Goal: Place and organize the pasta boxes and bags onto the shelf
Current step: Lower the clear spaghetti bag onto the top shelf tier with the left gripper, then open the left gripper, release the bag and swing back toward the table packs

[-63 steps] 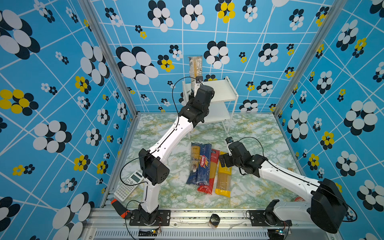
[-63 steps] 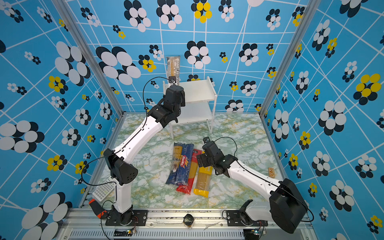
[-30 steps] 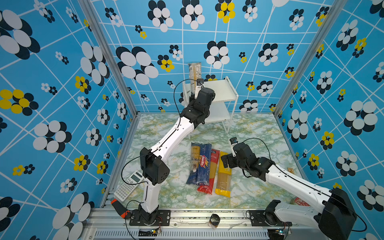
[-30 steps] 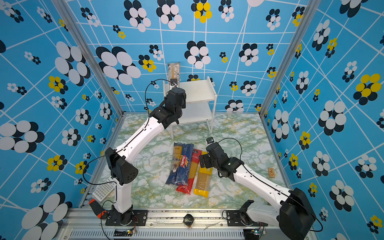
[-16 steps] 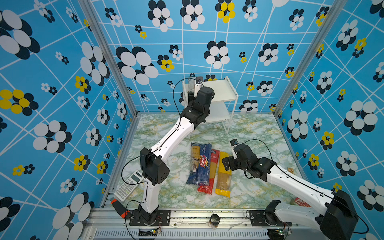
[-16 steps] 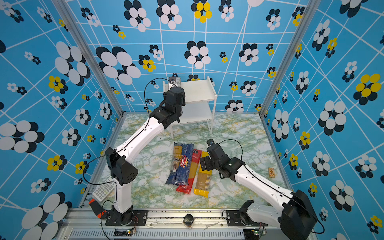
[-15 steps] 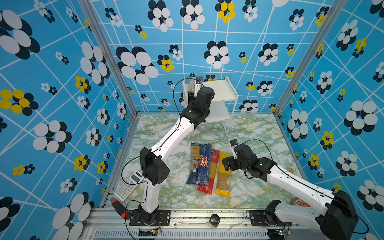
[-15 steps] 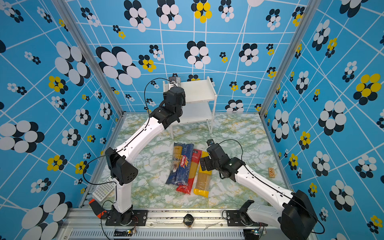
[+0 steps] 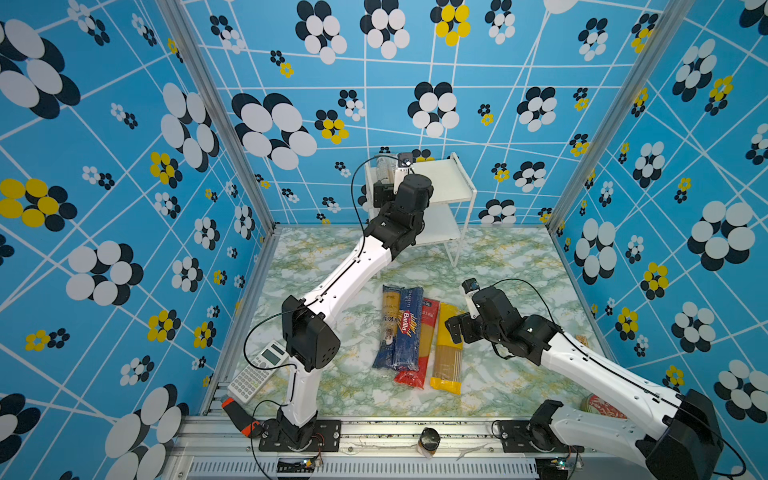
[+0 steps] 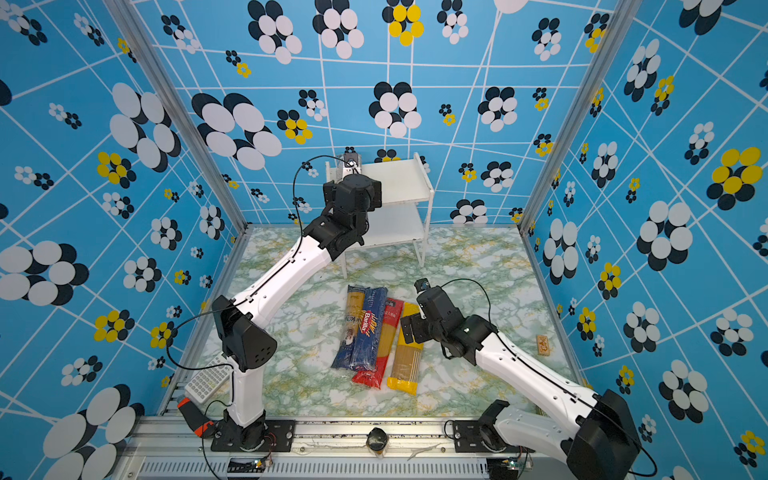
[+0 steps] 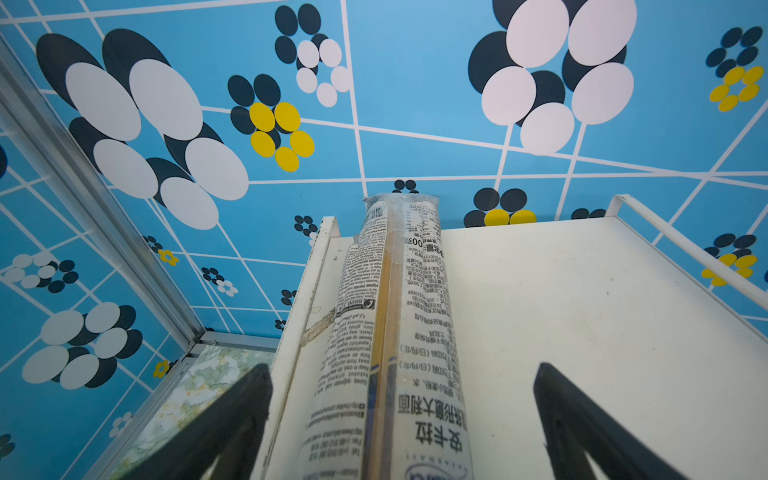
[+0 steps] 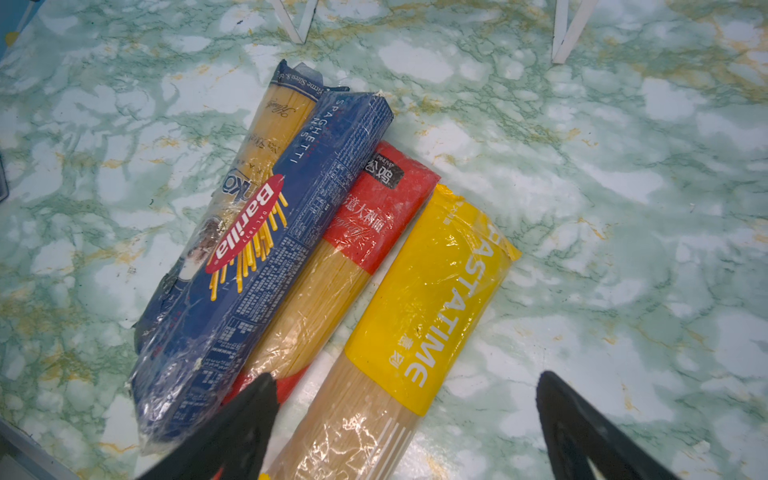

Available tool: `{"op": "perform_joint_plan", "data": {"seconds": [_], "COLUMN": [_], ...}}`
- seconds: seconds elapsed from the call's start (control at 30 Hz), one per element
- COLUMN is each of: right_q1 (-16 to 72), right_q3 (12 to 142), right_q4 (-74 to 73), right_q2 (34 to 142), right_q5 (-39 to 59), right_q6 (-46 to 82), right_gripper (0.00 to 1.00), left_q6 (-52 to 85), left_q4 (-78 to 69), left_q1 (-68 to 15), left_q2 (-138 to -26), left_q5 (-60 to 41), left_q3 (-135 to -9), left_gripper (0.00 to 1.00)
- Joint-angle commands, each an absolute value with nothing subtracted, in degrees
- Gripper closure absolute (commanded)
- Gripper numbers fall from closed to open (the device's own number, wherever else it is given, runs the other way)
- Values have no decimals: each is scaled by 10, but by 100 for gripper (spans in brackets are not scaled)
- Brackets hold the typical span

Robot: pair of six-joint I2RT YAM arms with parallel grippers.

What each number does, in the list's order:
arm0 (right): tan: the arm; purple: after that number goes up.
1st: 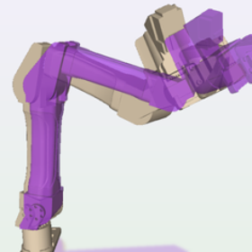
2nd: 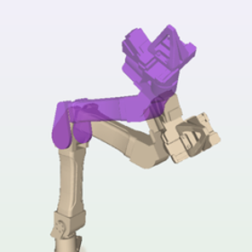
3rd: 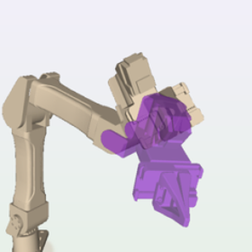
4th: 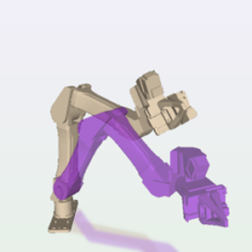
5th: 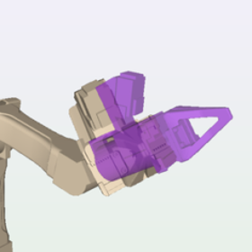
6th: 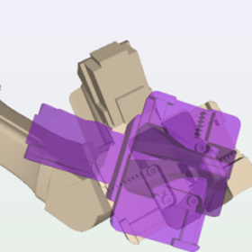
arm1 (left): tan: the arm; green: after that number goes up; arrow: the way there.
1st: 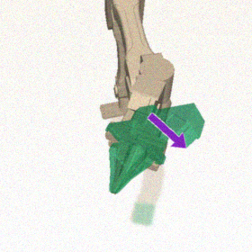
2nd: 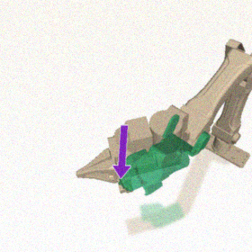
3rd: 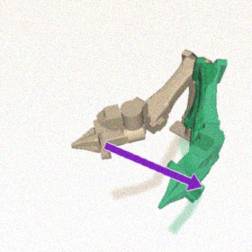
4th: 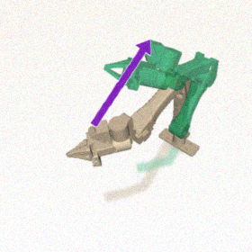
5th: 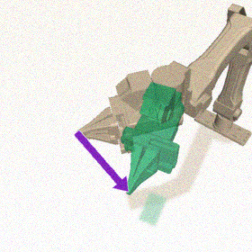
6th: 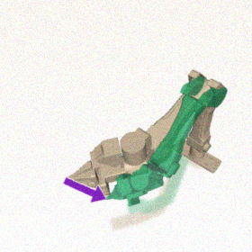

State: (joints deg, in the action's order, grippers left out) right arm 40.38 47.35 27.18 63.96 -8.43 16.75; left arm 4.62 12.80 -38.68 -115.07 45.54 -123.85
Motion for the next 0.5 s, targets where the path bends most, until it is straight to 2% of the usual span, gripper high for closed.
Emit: {"op": "perform_joint_plan", "data": {"seconds": [0.0, 0.2, 0.47], "right_q1": [408, 408, 408], "right_q3": [498, 505, 516], "right_q4": [297, 314, 340], "right_q2": [626, 618, 598], "right_q5": [-86, -82, -84], "right_q6": [156, 150, 142], "right_gripper": [1, 1, 1], "left_q6": [10, -43, -50], "left_q4": [90, 65, 1], "left_q1": [-398, -420, -442], "left_q2": [-1130, -1101, -1010], "left_q5": [465, 457, 386], "left_q3": [-1257, -1245, -1130], "left_gripper": [1, 1, 1]}}
